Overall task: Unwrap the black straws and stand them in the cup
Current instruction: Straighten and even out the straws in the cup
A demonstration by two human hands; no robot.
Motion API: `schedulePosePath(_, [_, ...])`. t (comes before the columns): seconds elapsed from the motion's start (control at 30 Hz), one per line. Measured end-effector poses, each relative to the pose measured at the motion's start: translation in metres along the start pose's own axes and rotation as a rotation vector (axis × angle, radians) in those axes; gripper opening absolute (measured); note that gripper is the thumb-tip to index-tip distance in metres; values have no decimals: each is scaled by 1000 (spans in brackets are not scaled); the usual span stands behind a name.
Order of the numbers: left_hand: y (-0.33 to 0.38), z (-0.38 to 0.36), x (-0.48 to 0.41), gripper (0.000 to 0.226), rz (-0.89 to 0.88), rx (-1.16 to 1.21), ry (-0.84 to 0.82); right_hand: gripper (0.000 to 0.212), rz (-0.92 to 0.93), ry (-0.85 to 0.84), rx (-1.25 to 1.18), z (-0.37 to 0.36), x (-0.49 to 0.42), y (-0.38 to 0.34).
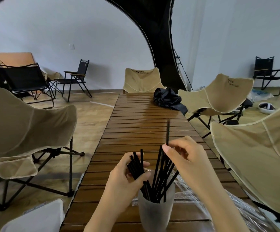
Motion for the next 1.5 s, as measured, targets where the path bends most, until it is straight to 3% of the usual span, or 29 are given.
schedulePosePath(0.27, [0,0,1,42,14,-12,-20,10,38,34,-17,10,1,1])
schedulePosePath(0.4, [2,0,2,42,28,0,-20,16,-34,68,-36,25,4,9])
schedulePosePath(0.47, [2,0,2,42,35,10,-29,25,-95,-13,-27,32,7,15])
schedulePosePath(0.57, [2,-2,1,45,53,32,-55,52,-222,-277,32,31,12,24])
schedulePosePath(0.63, [1,-4,1,46,62,37,-72,38,-262,-353,8,28,14,28])
schedulePosePath(0.7, [0,-5,1,45,64,37,-80,17,-252,-351,-21,26,14,27])
schedulePosePath(0.77, [-1,-5,1,44,69,41,-80,10,-220,-324,-17,24,13,26])
schedulePosePath(0.93, [-1,-5,0,44,76,37,-75,9,-153,-238,23,22,10,21])
schedulePosePath(1.17, [-2,-6,-1,43,74,42,-84,14,-109,-324,3,11,8,19])
schedulePosePath(1.5, [-3,-6,-1,36,72,29,-90,9,-129,-292,-56,4,3,22])
Point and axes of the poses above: each hand's wrist, its own x-axis away from the middle knuckle, its own z-axis out of the back of the hand, y = z × x, the point moved 4 cm from there along -x, towards the middle knuckle, and after that the axes turned 14 degrees about -y, right-handed, at the moved point
